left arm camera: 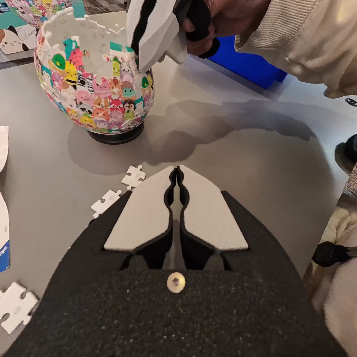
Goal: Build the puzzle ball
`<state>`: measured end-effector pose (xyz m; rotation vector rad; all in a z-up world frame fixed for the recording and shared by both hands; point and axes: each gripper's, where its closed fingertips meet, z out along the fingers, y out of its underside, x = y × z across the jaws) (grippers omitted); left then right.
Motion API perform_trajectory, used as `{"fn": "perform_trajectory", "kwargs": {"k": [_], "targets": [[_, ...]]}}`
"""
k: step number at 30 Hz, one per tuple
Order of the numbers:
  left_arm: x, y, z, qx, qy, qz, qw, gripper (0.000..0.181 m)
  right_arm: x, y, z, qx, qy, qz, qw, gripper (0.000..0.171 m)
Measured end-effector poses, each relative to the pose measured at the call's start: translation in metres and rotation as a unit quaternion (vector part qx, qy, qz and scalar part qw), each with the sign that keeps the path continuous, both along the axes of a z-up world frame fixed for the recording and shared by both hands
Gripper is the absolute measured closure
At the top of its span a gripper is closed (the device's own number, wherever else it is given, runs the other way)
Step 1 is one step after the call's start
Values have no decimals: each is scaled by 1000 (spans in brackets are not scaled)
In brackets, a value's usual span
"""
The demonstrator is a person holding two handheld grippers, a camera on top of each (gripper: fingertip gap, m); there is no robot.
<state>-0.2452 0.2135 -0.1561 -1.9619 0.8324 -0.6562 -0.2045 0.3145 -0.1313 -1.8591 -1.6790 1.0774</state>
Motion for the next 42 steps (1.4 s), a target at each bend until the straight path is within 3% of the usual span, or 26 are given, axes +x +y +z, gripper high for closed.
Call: {"fn": "perform_trajectory", "kwargs": {"k": [8, 20, 37, 42], "targets": [[1, -1, -2, -4, 2, -6, 1000, 181, -1, -1, 5, -22, 4, 18, 1000, 155], [4, -5, -3, -8, 2, -18, 1000, 181, -2, 3, 1, -67, 2, 30, 997, 167], [2, -3, -2, -14, -7, -14, 1000, 181, 4, 6, 0, 8, -21, 21, 1000, 153], [-9, 5, 3, -3, -14, 12, 1000, 178, 12, 19, 13, 47, -4, -27, 999, 153]]}}
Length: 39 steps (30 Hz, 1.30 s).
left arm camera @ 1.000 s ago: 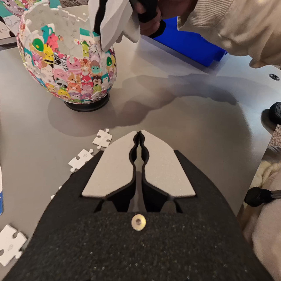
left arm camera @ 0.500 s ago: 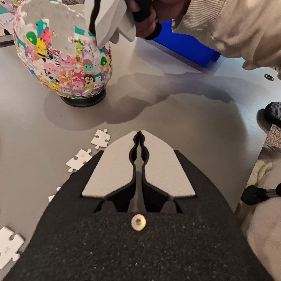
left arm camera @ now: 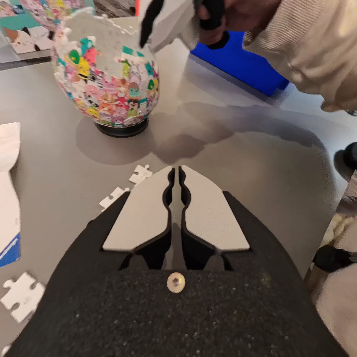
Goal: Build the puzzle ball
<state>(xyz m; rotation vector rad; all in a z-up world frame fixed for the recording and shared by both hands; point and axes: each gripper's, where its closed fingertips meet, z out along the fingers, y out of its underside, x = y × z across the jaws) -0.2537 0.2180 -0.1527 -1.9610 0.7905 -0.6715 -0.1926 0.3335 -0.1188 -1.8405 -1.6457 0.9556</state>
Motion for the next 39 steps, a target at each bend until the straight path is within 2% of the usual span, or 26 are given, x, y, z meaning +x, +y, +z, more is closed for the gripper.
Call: {"fn": "perform_trajectory", "kwargs": {"k": [5, 9, 12, 17, 22, 25, 28, 32, 36, 38, 39], "targets": [[-41, 5, -1, 16, 19, 58, 998, 174, 22, -19, 24, 84, 66, -104, 989, 153], [-71, -1, -2, 24, 32, 96, 995, 172, 12, -73, 6, 48, 173, -213, 960, 148], [-90, -10, -2, 32, 48, 118, 991, 168, 13, -107, -11, 90, 194, -268, 940, 153], [-152, -32, -7, 38, 99, 191, 976, 163, 0, -149, -15, 44, 195, -238, 950, 152], [-234, -54, -26, 26, 214, 275, 937, 159, -1, -152, -21, 53, 175, -224, 957, 154], [-260, -60, -31, 17, 234, 283, 930, 154, 4, -148, -20, 38, 179, -233, 955, 154], [-267, -57, -40, -6, 211, 271, 939, 149, 7, -145, -19, 28, 187, -234, 954, 154], [-273, -55, -60, -34, 222, 253, 941, 143, 8, -143, -18, 19, 193, -234, 953, 154], [-262, -50, -70, -53, 200, 224, 952, 141, 8, -142, -20, 18, 190, -230, 954, 154], [-263, -46, -70, -54, 203, 225, 951, 146, 7, -143, -21, 16, 188, -226, 956, 154], [-260, -46, -70, -55, 201, 220, 953, 158, 7, -143, -22, 15, 187, -224, 956, 154]]}}
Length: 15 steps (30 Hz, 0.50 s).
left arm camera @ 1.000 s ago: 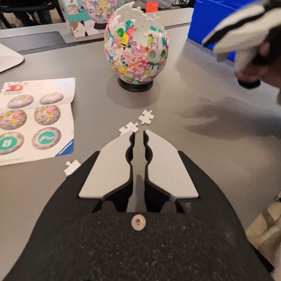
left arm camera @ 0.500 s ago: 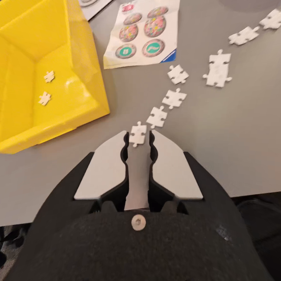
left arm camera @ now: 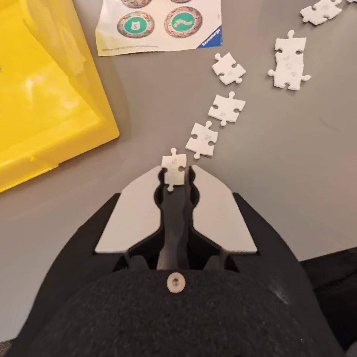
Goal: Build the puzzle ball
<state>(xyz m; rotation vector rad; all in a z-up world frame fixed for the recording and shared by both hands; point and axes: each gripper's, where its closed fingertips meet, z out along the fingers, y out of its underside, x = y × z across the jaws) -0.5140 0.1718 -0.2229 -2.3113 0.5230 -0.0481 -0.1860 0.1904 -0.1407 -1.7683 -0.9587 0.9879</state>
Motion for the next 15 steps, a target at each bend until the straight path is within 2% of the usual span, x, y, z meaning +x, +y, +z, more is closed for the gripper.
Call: {"fn": "perform_trajectory", "kwargs": {"k": [3, 15], "targets": [[7, -1, 0, 2, -5, -13, 1000, 181, -3, -2, -4, -4, -8, 8, 1000, 154], [3, -2, 3, 10, 25, -6, 1000, 181, -10, -13, -3, 12, -21, 24, 999, 155]]}}
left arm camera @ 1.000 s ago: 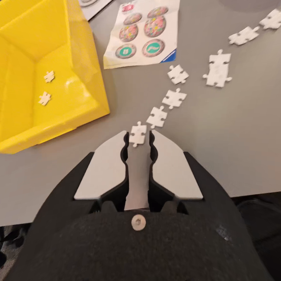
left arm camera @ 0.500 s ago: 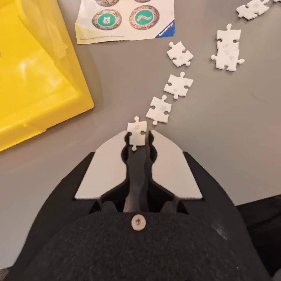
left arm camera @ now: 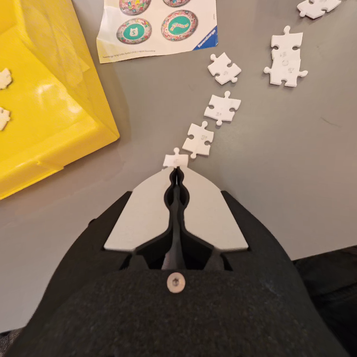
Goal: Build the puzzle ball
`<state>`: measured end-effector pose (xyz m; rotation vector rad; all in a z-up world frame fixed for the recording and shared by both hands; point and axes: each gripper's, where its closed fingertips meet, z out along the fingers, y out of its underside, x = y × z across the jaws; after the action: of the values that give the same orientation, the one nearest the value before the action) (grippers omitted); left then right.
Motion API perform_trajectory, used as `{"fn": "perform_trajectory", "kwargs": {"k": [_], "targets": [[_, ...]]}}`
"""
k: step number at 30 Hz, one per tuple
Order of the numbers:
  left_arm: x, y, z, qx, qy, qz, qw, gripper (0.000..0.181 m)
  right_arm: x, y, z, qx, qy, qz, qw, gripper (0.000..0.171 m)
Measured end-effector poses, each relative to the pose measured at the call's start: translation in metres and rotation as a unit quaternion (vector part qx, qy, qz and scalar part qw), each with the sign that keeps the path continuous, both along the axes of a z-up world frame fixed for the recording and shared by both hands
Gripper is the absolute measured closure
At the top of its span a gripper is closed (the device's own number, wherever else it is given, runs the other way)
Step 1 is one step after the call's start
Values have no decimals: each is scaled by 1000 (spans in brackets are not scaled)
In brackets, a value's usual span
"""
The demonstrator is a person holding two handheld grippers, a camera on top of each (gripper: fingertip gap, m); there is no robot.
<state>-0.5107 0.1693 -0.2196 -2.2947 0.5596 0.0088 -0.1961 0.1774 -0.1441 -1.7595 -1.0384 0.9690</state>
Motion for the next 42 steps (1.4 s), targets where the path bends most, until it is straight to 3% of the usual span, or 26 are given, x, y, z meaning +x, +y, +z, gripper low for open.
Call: {"fn": "perform_trajectory", "kwargs": {"k": [7, 10, 12, 15, 17, 28, 32, 35, 37, 39, 42], "targets": [[-13, -6, 11, 13, -12, 5, 1000, 178, -3, -3, -2, -1, -5, 8, 1000, 155], [-8, 1, 5, -3, -14, 1, 1000, 138, -3, -2, -3, 1, -8, 7, 1000, 155], [-6, 5, 1, -9, 7, 2, 1000, 130, -3, -1, -4, -2, -9, 7, 1000, 155], [-3, 9, -2, -15, 10, -2, 1000, 134, -1, 0, -2, -4, -3, 6, 1000, 155], [-1, 7, -4, -27, 3, -10, 1000, 168, -1, 0, -2, -8, -1, 7, 1000, 155], [-4, 8, 1, -9, 5, -2, 1000, 177, -4, -3, -5, -4, -11, 14, 1000, 155], [26, 7, 34, 14, -77, -38, 996, 180, -8, -2, 0, 10, -4, 19, 1000, 155], [69, 15, 89, 39, -203, -105, 973, 180, -18, -2, 11, 22, 1, 57, 998, 155], [103, 23, 127, 26, -324, -165, 931, 180, -31, -2, 18, 39, -9, 101, 994, 154], [132, 33, 148, -26, -407, -213, 888, 180, -47, -2, 26, 56, -20, 150, 987, 154], [172, 50, 161, -70, -456, -262, 848, 180, -65, 12, 49, 100, -6, 169, 980, 154]]}}
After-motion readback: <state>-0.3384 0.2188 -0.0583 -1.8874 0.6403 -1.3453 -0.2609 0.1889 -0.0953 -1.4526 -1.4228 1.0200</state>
